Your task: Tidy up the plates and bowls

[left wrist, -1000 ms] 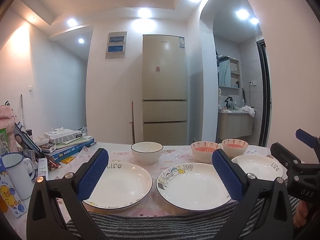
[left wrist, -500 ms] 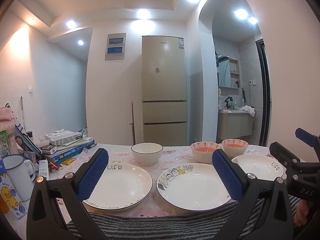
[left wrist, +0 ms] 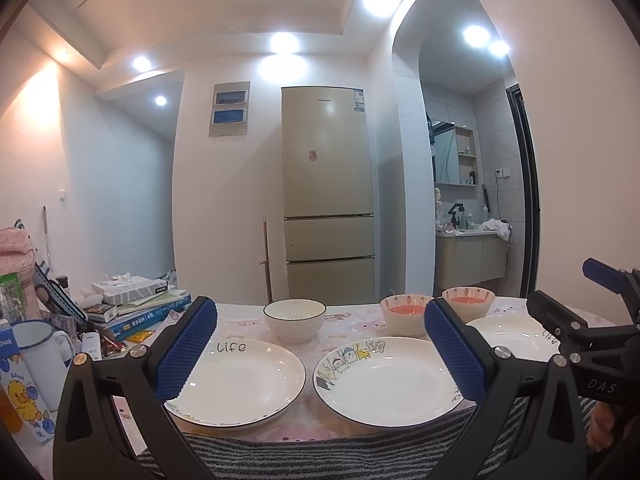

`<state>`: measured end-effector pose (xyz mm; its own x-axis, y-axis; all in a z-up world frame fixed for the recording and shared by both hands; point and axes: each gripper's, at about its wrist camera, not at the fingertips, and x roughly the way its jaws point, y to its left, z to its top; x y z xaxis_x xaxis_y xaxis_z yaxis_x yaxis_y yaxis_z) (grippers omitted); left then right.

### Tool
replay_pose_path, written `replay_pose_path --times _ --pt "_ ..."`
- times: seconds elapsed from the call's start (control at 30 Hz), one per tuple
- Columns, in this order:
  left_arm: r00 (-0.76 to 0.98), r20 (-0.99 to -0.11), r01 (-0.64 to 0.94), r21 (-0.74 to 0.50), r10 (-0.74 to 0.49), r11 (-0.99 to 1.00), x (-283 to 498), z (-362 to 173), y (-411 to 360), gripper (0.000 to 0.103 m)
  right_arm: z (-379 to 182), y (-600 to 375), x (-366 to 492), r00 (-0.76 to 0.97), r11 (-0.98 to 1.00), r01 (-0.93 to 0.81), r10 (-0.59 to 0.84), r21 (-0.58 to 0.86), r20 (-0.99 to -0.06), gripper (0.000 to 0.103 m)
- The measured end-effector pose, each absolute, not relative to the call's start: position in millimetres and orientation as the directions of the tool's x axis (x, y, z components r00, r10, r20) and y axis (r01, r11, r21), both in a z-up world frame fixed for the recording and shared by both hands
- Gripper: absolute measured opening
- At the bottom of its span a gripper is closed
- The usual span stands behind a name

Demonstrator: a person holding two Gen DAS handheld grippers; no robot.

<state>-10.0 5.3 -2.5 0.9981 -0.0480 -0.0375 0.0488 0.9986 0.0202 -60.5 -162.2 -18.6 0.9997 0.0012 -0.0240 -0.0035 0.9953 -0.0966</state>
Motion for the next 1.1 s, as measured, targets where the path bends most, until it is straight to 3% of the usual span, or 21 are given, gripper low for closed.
replay_pose_path --times 0.47,0.6,0.83,0.97,1.1 --pt "0.996 -0.054 0.067 0.013 -0.067 0.998 -8.3 -0.5 7.3 0.103 -23.6 -165.8 -57.4 0.998 0.994 -0.005 -0.001 -0.110 -0.055 0.103" --pt "0.995 -0.018 0.095 -0.024 -0.096 0.995 -21.6 12.4 17.3 0.103 -17.0 -165.1 -65.2 0.999 0.994 -0.026 0.023 -0.105 -0.026 0.103" --pt "0.998 0.015 0.055 0.055 -0.056 0.997 -43.3 61.9 14.9 0.103 28.0 -167.2 -84.4 0.997 0.994 -0.068 0.066 -0.083 -0.029 0.103" --pt "0.995 0.094 0.024 0.065 -0.030 0.998 -52.9 96.3 19.0 0.103 65.2 -165.7 -87.7 0.999 0.996 -0.044 0.046 -0.071 0.024 0.103" --pt "0.993 0.116 -0.014 0.097 0.002 0.995 -47.7 127.6 18.4 0.103 104.7 -165.4 -81.9 0.996 0.996 -0.060 0.063 -0.061 0.057 0.103"
